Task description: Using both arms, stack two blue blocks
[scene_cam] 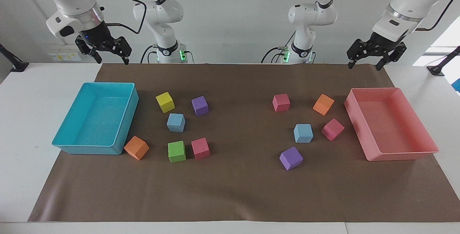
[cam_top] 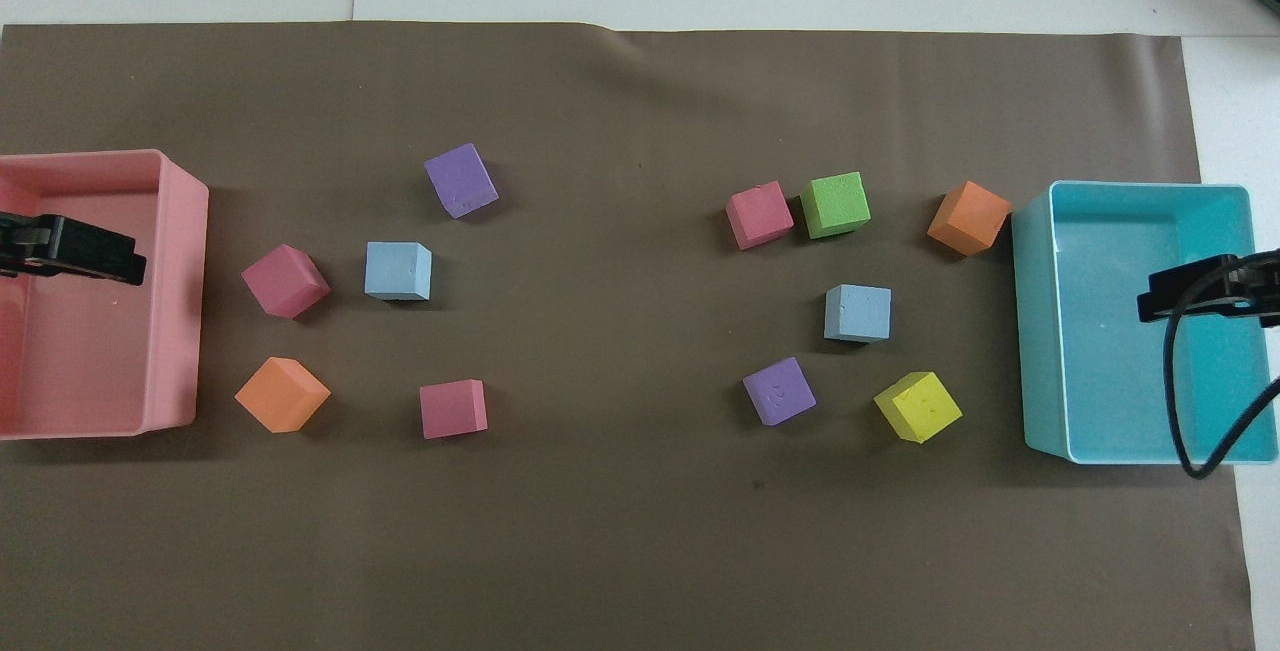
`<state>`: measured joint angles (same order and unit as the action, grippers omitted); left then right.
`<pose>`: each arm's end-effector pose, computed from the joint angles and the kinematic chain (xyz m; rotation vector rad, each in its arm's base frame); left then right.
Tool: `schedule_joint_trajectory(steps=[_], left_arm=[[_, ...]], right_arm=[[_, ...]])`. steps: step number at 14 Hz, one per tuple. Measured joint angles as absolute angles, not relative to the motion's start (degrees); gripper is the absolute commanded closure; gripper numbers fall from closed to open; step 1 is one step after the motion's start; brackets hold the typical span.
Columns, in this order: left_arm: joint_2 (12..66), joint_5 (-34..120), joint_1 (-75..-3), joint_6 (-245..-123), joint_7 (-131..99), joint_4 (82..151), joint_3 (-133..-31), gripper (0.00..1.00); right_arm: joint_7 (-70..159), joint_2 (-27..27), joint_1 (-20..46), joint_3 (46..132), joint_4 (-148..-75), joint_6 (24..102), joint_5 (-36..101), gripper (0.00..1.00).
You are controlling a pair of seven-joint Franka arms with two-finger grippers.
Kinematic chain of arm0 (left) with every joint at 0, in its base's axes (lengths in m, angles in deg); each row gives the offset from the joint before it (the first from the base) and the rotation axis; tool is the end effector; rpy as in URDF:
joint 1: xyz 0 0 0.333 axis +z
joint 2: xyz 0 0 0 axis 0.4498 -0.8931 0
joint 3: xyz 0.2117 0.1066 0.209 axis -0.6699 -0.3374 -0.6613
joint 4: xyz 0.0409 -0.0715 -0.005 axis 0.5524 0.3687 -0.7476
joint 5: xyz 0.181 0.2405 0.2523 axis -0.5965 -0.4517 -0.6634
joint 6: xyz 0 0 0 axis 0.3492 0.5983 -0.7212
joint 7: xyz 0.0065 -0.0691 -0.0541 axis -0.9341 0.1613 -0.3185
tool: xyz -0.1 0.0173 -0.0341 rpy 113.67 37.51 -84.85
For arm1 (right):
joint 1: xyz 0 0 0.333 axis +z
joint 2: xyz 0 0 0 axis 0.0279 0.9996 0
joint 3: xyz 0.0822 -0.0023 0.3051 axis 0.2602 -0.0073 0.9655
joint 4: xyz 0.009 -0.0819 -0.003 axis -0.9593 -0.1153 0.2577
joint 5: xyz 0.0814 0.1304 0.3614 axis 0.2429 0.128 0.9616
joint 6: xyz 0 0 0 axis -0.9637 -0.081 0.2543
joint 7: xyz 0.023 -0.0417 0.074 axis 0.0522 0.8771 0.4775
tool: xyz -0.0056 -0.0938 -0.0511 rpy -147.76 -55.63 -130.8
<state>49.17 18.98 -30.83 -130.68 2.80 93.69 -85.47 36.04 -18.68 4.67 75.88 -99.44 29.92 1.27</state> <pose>0.5407 -0.0403 0.6554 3.1129 -0.2013 -0.0157 0.5232 -0.0298 0.6364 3.1332 -0.1022 -0.1058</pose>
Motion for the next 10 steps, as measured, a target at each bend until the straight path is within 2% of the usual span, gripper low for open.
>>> schedule_joint_trajectory(steps=[10], left_arm=[[49.2,19.0,-30.8,-130.7,2.8,93.7,-85.2,0.0]], right_arm=[[36.0,-18.8,4.7,76.0,-99.8,30.5,1.3,0.0]])
